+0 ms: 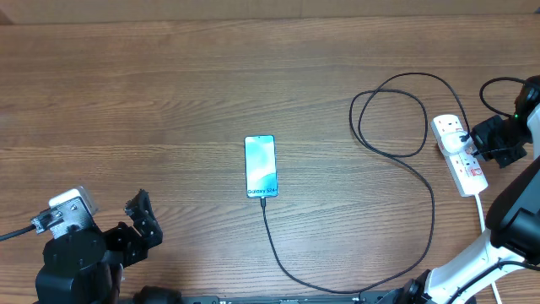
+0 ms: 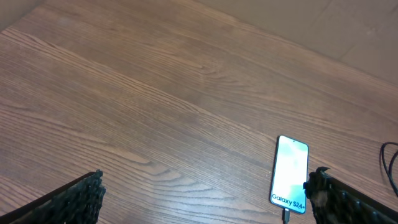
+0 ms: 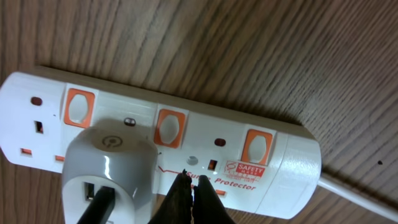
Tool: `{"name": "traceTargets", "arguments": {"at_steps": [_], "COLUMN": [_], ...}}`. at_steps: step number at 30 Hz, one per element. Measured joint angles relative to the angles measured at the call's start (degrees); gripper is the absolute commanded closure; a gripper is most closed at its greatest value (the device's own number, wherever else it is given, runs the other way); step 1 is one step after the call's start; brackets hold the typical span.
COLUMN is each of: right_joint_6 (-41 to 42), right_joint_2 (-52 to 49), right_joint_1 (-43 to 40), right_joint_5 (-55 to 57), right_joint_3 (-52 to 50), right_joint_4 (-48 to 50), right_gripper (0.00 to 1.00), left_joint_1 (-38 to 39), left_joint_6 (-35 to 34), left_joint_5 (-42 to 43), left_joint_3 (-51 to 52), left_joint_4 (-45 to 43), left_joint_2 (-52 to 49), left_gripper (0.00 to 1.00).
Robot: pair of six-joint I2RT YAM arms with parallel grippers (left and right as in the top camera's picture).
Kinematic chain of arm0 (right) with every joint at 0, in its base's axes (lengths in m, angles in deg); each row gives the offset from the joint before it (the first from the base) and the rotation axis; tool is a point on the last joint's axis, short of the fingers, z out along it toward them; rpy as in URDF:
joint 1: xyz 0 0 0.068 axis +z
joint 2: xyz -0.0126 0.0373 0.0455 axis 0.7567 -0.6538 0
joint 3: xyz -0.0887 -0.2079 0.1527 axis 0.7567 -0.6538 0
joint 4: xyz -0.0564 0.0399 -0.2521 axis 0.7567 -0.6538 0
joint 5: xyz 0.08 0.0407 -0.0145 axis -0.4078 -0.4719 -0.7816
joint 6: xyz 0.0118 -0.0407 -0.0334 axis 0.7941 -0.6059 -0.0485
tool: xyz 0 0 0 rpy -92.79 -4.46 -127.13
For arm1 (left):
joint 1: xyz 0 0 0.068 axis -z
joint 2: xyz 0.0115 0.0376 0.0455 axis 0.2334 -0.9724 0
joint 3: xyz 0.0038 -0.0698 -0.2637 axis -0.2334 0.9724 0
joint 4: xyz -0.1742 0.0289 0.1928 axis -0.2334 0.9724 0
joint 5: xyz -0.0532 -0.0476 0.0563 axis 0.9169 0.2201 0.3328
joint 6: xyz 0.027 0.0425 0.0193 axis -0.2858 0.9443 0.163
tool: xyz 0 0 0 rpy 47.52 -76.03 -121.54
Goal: Plug charger to phone and switch on socket
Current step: 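Move the right gripper onto the power strip switch and press it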
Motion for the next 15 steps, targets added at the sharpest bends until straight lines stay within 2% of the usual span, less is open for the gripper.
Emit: {"name": "traceTargets", "arguments": {"at_steps": [15], "right_joint_6": [-0.07], "right_joint_2": [-0.77], "right_joint_1": [0.0], "right_joint_5": [-1.38], "right_joint_3": [0.0], "right_joint_4": [3.06], "right_gripper": [0.96], "left_joint_1": [0.0], "left_joint_6": [-0.02], "left_joint_5": [0.0], "left_joint_3": [0.0], "left_joint_4": [0.0], "left_joint_2": [0.0], "left_gripper": [0.0]}}
